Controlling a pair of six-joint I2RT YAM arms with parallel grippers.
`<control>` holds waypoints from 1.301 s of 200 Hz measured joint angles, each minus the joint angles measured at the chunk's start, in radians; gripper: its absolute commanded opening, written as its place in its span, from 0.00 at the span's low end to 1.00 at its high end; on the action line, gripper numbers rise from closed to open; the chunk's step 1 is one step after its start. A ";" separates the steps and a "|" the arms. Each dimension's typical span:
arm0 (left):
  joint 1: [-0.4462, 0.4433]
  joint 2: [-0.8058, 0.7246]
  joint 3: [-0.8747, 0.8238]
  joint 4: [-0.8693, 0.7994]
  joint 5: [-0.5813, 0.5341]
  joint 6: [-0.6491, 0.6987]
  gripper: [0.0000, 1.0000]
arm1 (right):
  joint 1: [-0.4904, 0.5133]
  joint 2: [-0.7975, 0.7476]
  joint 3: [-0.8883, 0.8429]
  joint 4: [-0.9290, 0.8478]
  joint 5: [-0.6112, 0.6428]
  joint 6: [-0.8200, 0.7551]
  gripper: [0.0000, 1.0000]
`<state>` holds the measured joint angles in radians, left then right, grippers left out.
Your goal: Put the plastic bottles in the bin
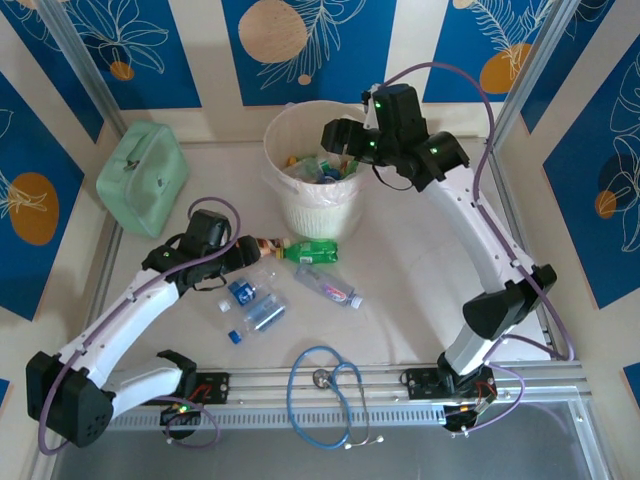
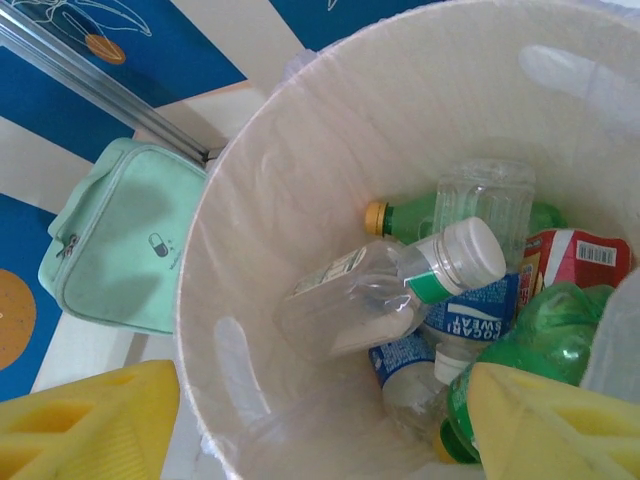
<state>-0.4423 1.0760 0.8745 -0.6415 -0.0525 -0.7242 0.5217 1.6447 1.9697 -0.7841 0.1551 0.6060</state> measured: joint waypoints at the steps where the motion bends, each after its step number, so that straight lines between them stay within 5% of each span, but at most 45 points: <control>1: 0.000 0.000 0.000 -0.001 0.000 0.000 0.85 | 0.001 -0.003 -0.003 0.002 0.001 0.000 0.76; 112: 0.008 0.045 0.007 -0.005 0.007 -0.006 0.89 | 0.243 -0.569 -0.538 0.050 0.158 0.003 0.77; 187: 0.063 0.099 0.002 0.073 0.026 -0.113 0.86 | 0.303 -0.742 -0.863 -0.008 0.234 0.117 0.76; 260: 0.064 0.055 -0.012 0.008 0.061 -0.028 0.82 | 0.304 -0.809 -0.953 -0.024 0.246 0.184 0.76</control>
<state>-0.3782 1.1309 0.8623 -0.6331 0.0082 -0.7521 0.8253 0.8360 1.0164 -0.8082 0.4011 0.7902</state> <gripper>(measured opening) 0.826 0.765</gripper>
